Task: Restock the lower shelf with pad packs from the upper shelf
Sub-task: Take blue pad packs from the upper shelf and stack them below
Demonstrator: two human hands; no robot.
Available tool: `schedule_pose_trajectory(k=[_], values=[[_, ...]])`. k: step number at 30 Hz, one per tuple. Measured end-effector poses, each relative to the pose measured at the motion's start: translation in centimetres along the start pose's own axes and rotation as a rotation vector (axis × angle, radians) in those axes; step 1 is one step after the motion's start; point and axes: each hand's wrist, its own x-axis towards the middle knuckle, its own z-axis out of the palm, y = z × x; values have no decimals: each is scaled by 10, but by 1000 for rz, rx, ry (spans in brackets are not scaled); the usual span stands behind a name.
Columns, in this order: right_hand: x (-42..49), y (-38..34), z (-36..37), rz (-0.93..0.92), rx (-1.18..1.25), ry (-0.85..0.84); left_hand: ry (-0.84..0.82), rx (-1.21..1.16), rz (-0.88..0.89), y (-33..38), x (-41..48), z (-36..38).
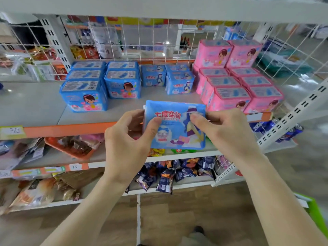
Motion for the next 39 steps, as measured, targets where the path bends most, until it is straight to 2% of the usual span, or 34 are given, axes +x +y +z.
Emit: schedule_pose_trajectory(k=[6, 13, 19, 23, 26, 31, 36, 39], values=[[20, 18, -10, 52, -114, -14, -21, 53, -34, -1, 11, 25], [55, 47, -32, 31, 5, -109, 7, 84, -83, 7, 25, 61], [79, 69, -51, -85, 239, -98, 145, -7, -55, 14, 24, 98], [93, 82, -60, -127, 309, -155, 274, -29, -5, 18, 21, 124], [101, 92, -63, -137, 327, -196, 313, -41, 15, 16, 23, 137], [117, 97, -68, -148, 268, -208, 301, -28, -46, 15, 32, 140], [137, 98, -58, -145, 99, -188, 268, -24, -228, 8, 53, 130], [145, 97, -44, -147, 39, -153, 201, -4, -202, 1, 64, 122]])
